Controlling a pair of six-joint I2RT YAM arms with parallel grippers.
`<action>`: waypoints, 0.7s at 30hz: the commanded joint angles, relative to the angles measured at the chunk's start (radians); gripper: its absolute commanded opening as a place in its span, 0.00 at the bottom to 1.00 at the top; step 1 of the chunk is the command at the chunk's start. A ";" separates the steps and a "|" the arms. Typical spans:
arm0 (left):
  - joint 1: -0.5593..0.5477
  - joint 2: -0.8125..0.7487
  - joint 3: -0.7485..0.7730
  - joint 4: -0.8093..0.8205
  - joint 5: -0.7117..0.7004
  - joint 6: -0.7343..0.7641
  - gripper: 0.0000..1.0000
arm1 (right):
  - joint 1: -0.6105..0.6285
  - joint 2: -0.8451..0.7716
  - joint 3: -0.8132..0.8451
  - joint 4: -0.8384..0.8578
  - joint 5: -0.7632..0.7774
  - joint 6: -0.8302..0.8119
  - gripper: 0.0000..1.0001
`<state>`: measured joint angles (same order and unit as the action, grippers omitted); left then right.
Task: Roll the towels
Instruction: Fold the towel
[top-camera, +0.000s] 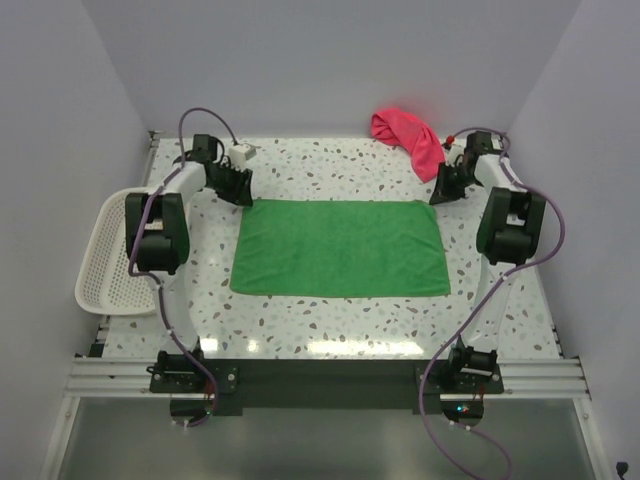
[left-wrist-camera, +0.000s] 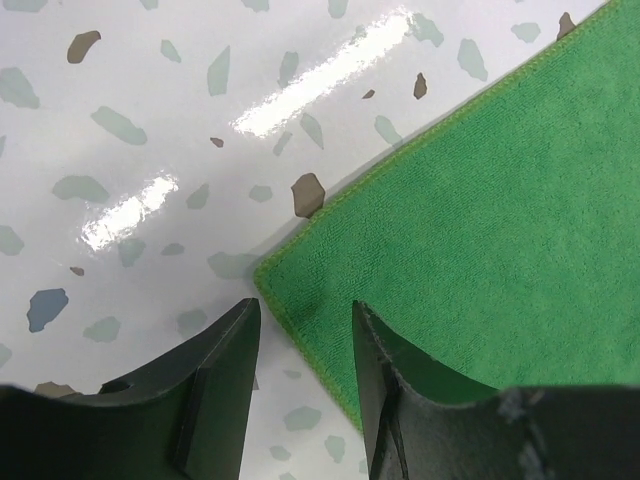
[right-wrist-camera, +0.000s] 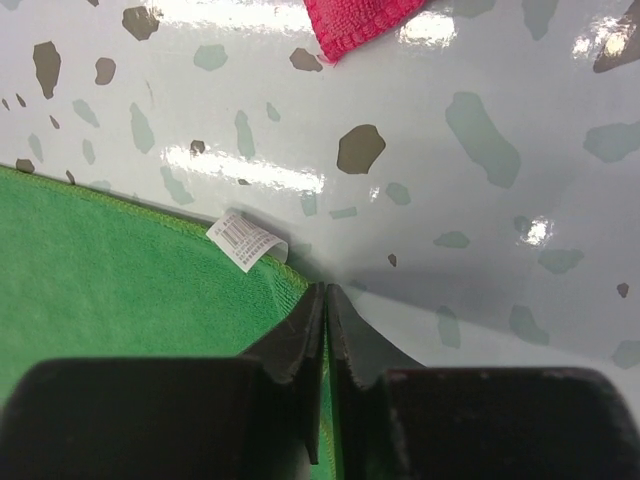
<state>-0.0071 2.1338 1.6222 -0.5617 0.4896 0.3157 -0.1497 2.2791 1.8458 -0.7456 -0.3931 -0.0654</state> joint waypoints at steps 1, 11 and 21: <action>0.004 0.031 0.065 0.043 0.006 -0.032 0.47 | -0.002 0.000 0.055 -0.014 -0.033 0.006 0.05; 0.004 0.043 0.088 0.031 0.004 -0.026 0.48 | -0.002 -0.020 0.062 -0.034 -0.006 0.010 0.30; 0.004 0.046 0.084 0.034 -0.017 -0.033 0.49 | 0.021 0.042 0.063 -0.078 0.063 -0.037 0.29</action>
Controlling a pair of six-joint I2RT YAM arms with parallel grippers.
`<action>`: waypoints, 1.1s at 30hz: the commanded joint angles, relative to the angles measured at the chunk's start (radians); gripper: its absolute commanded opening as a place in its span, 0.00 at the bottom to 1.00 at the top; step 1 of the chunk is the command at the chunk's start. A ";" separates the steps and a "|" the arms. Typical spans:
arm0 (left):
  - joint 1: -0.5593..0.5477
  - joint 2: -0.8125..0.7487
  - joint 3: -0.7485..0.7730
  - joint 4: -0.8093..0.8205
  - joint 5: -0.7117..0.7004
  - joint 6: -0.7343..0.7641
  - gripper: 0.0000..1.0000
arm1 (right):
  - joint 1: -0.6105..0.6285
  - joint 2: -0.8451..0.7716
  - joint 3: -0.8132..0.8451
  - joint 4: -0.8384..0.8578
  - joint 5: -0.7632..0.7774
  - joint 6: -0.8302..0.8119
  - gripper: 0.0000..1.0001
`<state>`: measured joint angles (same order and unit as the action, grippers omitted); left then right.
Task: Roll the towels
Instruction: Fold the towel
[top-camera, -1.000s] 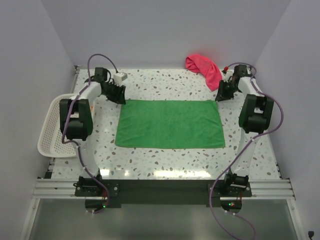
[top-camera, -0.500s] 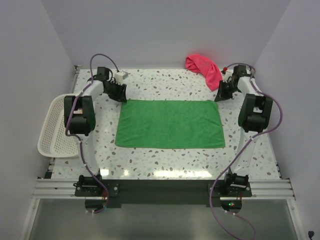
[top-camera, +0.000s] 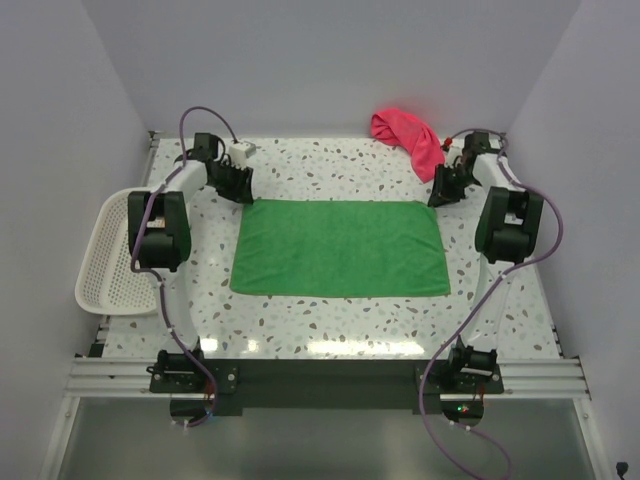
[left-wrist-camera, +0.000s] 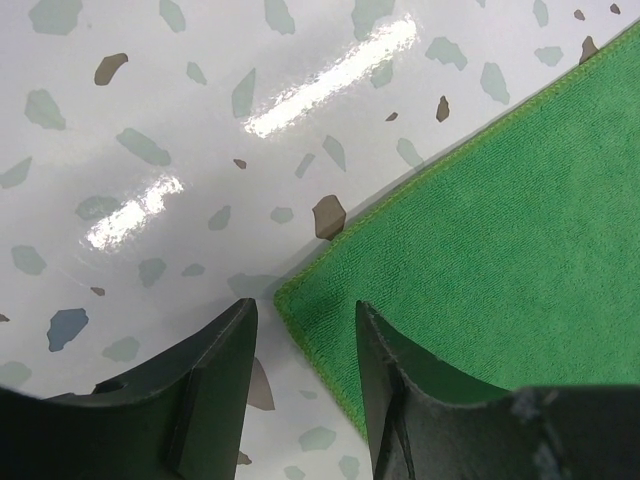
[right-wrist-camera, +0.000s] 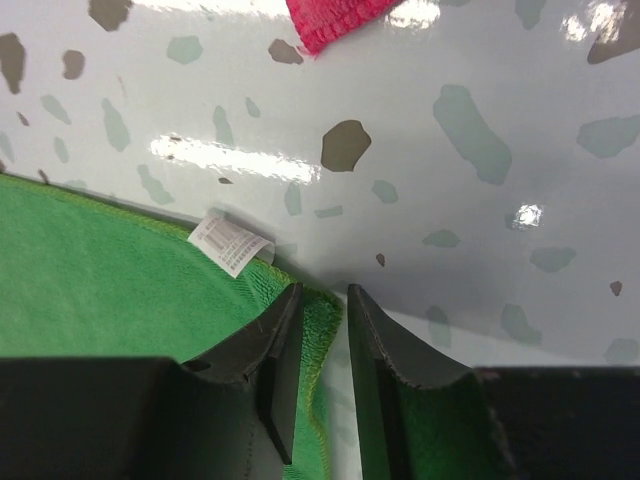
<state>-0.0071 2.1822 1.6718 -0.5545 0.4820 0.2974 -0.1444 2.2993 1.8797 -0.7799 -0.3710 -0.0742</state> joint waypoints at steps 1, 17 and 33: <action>0.004 -0.001 0.034 0.027 -0.011 -0.014 0.50 | 0.022 0.022 0.024 -0.044 0.050 -0.036 0.29; 0.002 0.007 0.028 0.031 -0.019 -0.027 0.52 | 0.134 -0.069 -0.175 0.090 0.294 -0.173 0.13; 0.002 0.004 0.026 0.038 -0.014 -0.026 0.50 | 0.134 -0.155 -0.114 0.199 0.293 -0.174 0.00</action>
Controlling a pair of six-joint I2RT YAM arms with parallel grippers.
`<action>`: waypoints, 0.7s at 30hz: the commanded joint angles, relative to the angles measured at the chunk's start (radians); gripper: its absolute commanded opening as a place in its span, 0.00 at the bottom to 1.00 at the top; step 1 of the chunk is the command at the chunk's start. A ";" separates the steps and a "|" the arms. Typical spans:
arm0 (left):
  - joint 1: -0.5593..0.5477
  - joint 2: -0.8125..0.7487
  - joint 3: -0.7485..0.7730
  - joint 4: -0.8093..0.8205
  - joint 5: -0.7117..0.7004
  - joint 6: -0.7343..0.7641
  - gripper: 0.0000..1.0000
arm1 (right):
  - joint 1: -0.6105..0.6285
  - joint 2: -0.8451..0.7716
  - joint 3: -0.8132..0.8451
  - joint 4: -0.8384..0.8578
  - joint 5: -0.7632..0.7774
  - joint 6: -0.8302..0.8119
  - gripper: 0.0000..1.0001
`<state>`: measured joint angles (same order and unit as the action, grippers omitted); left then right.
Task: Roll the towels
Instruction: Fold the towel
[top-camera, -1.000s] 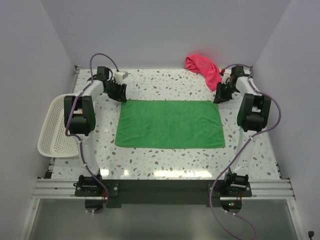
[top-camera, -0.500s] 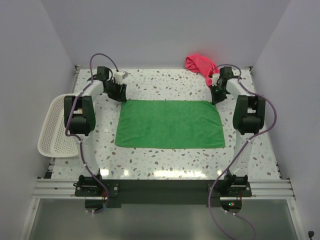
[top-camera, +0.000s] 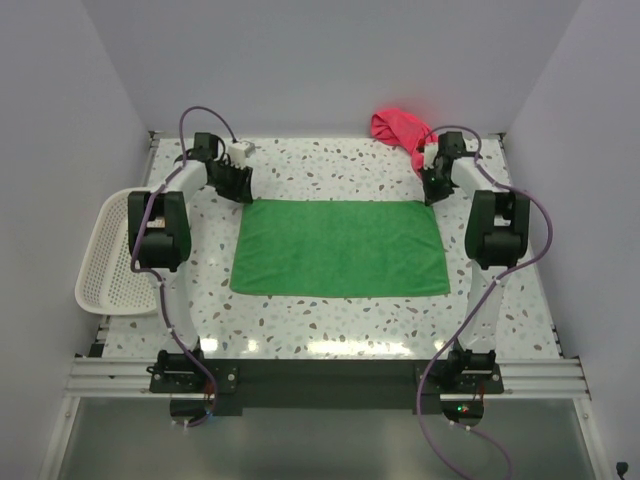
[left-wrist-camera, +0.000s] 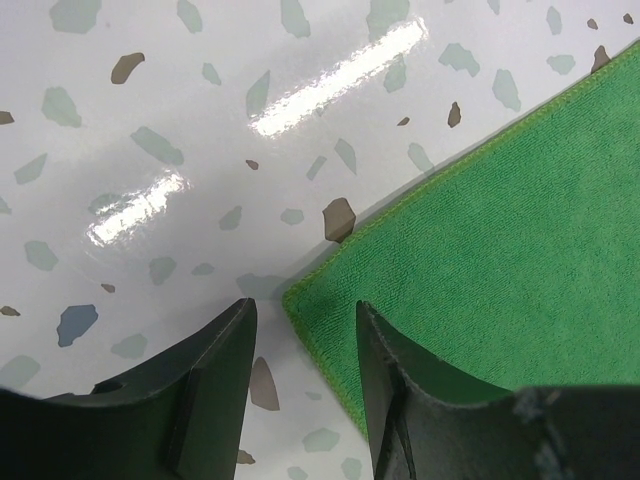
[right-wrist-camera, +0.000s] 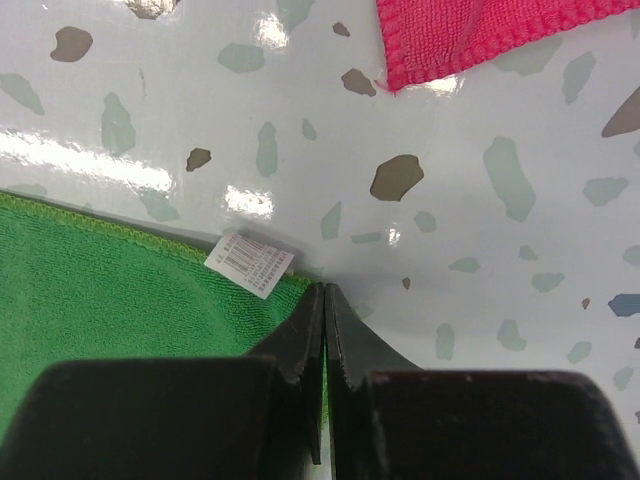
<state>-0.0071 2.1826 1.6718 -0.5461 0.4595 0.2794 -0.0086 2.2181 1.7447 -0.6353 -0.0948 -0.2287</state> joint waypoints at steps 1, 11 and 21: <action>0.004 0.003 0.026 0.029 0.010 -0.006 0.50 | -0.002 -0.083 0.022 0.046 0.027 -0.020 0.00; 0.004 0.000 0.026 0.026 0.016 -0.005 0.50 | -0.024 -0.095 0.019 -0.012 0.023 0.003 0.38; 0.004 0.002 0.025 0.023 0.013 -0.005 0.51 | -0.054 0.011 0.082 -0.116 -0.059 0.064 0.35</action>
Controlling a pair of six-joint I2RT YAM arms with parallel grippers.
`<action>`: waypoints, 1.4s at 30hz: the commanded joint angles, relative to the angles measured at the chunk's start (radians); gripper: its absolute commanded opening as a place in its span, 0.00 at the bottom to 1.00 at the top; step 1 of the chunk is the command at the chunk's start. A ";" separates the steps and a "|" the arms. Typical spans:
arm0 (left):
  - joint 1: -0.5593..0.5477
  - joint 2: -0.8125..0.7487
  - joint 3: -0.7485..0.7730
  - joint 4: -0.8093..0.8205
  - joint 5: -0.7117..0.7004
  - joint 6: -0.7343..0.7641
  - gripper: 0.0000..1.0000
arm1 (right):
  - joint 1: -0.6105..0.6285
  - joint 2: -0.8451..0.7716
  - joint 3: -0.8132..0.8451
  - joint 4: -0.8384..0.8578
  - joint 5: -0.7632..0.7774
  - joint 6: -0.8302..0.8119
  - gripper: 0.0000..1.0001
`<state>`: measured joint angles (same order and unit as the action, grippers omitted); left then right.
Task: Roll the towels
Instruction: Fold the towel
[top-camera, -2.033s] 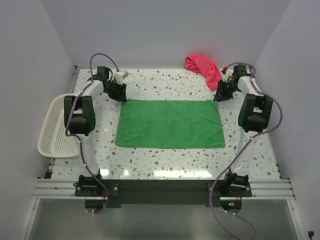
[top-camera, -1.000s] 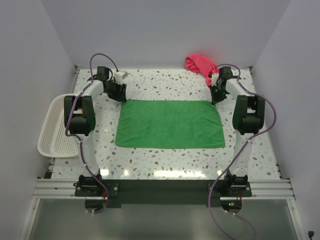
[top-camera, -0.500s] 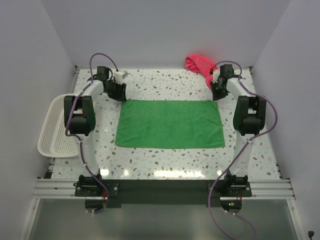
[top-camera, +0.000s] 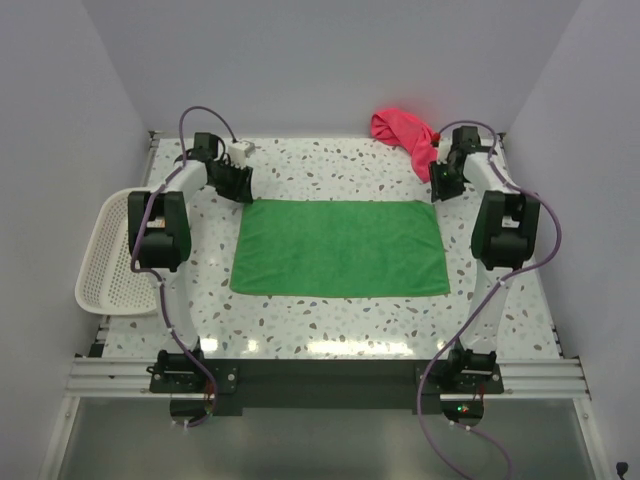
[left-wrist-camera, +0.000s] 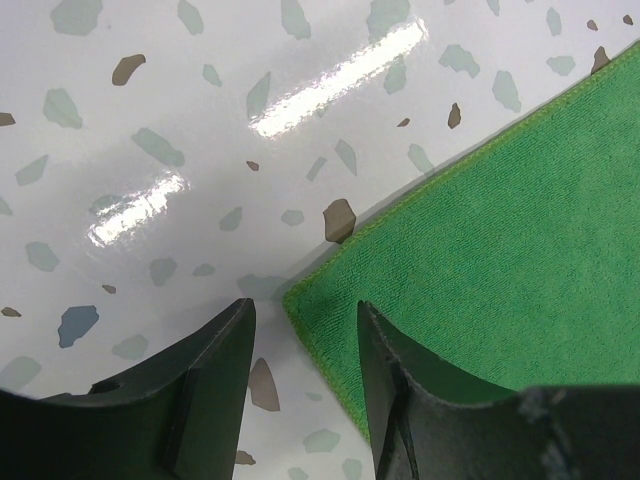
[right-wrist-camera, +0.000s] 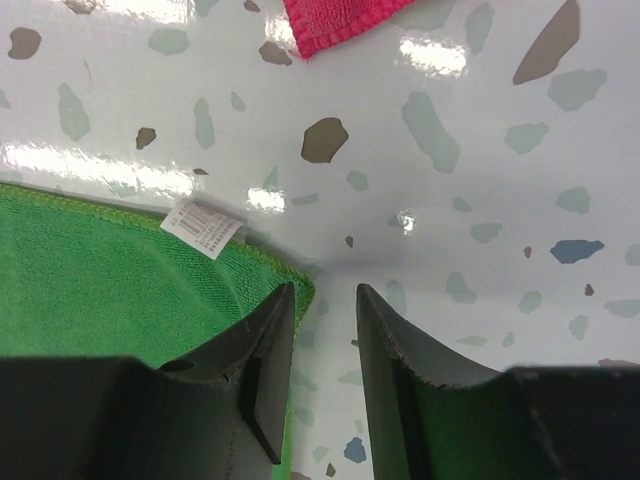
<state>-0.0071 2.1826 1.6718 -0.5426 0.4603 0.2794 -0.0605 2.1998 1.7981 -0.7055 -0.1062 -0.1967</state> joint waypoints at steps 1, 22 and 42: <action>0.002 0.003 0.026 0.020 0.012 -0.005 0.51 | -0.004 0.035 0.027 -0.046 -0.062 0.036 0.35; 0.004 0.022 0.035 0.007 -0.003 0.004 0.50 | -0.002 -0.009 -0.023 0.009 -0.065 -0.010 0.00; 0.002 0.086 0.100 -0.026 0.032 0.029 0.34 | -0.002 -0.071 -0.020 0.054 -0.098 -0.040 0.00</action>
<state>-0.0071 2.2486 1.7374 -0.5587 0.4637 0.2924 -0.0658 2.1700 1.7592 -0.6765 -0.2008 -0.2153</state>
